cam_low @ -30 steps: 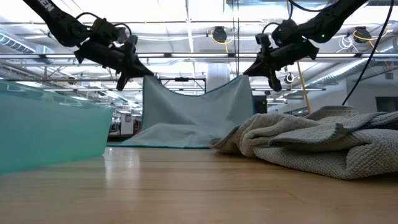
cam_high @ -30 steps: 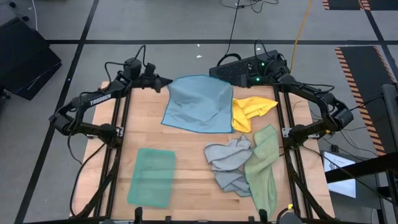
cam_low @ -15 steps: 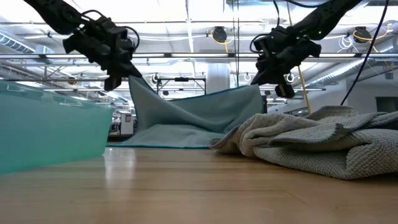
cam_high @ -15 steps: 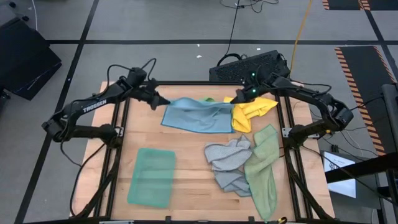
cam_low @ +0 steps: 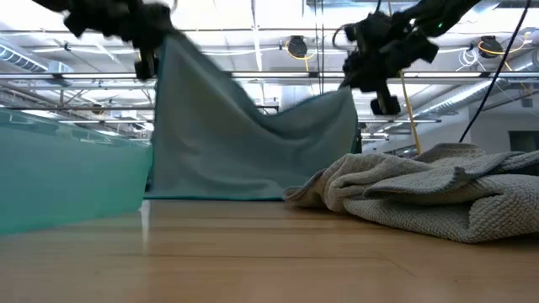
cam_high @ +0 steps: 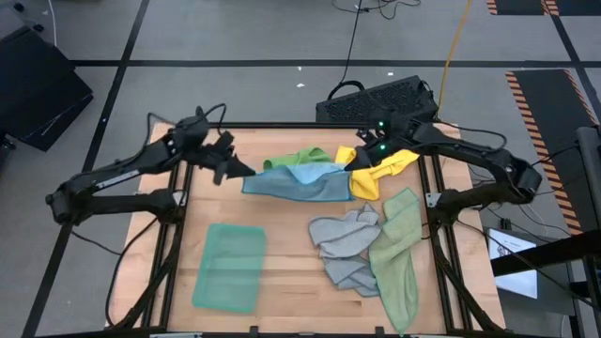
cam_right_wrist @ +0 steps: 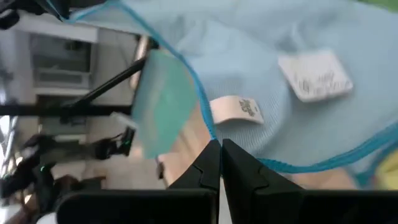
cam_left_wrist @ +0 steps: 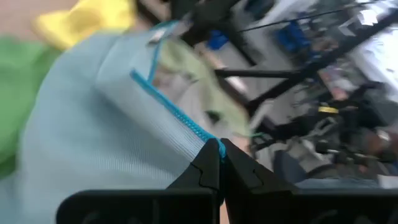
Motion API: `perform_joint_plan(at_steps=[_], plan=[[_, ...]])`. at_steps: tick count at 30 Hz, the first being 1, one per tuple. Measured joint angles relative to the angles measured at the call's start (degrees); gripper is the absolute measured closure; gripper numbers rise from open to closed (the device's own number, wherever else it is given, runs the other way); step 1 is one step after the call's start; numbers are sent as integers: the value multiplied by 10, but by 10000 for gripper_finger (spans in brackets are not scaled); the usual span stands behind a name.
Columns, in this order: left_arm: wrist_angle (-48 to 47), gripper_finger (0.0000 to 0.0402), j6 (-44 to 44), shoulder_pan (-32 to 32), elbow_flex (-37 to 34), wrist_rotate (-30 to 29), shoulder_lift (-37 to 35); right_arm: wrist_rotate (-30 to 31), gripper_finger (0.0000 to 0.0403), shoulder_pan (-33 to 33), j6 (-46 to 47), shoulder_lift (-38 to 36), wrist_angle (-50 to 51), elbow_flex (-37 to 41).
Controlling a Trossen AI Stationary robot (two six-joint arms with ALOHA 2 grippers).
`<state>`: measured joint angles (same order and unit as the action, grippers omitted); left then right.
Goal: Fold microfiber towels
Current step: Fold the blue microfiber cloth
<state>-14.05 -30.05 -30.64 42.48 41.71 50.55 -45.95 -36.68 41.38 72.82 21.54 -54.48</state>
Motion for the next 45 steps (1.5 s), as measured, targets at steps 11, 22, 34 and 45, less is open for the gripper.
perform_joint_plan(at_steps=[11, 22, 34, 45], plan=[[55, 398, 95, 54, 0, -245, -73, 203, 401, -20, -15, -82, -12, 0], [84, 398, 220, -119, 0, -264, 82, 219, 401, -91, -33, 20, -186, 0], [71, 398, 241, -164, 0, -238, 158, 157, 401, -102, -45, 141, -240, 0], [150, 398, 203, -176, 0, -266, 127, 175, 401, -114, -41, 142, -408, 0]])
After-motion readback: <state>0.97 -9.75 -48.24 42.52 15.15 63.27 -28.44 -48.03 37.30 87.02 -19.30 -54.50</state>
